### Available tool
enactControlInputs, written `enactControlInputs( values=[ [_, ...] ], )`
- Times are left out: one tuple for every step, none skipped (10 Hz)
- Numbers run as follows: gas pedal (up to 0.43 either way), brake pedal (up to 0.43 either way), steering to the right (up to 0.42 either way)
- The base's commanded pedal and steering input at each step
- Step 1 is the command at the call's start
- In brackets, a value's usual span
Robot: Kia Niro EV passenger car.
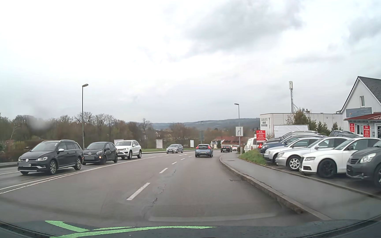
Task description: Follow the waypoints while adhering to traffic rules and regulations
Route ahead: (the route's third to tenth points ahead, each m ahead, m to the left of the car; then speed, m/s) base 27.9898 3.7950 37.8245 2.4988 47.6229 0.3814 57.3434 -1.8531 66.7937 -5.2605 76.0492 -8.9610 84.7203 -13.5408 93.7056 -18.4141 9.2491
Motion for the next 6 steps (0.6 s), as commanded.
enactControlInputs(
  values=[
    [0.0,0.0,0.006],
    [0.0,0.0,0.006],
    [0.0,0.0,0.007],
    [0.0,0.0,0.008],
    [0.0,0.0,0.01],
    [0.0,0.0,0.012]
  ],
)
